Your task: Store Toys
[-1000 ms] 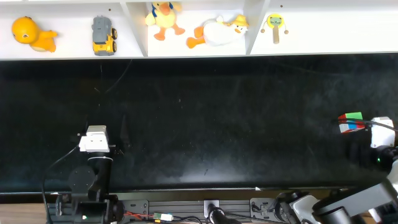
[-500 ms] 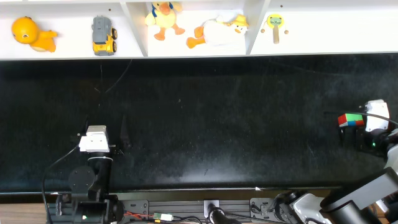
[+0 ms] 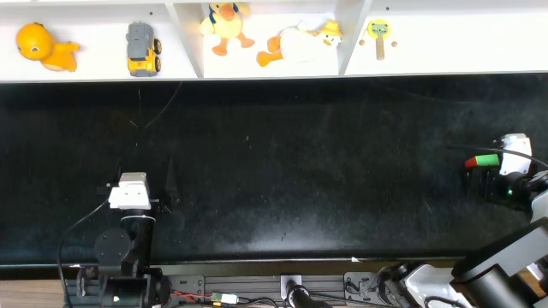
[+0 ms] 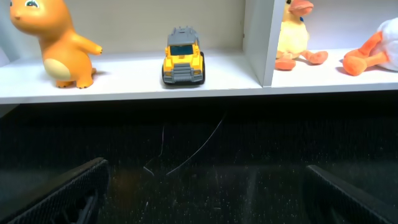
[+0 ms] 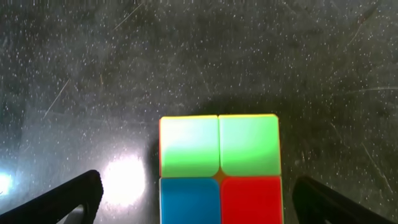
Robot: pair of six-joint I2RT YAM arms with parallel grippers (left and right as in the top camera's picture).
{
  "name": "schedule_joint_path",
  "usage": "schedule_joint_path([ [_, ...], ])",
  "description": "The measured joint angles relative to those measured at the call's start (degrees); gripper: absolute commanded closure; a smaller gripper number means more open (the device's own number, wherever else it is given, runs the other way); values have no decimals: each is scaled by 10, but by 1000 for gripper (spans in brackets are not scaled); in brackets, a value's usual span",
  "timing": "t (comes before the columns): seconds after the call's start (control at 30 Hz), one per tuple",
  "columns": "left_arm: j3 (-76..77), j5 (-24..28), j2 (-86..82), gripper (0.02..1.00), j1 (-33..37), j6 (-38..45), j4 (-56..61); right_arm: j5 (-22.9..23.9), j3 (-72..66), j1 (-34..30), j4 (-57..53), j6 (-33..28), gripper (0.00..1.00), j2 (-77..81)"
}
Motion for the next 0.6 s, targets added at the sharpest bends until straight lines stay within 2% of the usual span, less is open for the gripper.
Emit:
schedule_joint_path([
  [0.1,0,0,0,20,0,0,0,-3,0,0,3,8,123,3],
  [0.43,0,0,0,20,0,0,0,-6,0,0,6,16,426,3],
  [0.6,0,0,0,23,0,0,0,-6,0,0,5,19,461,3],
])
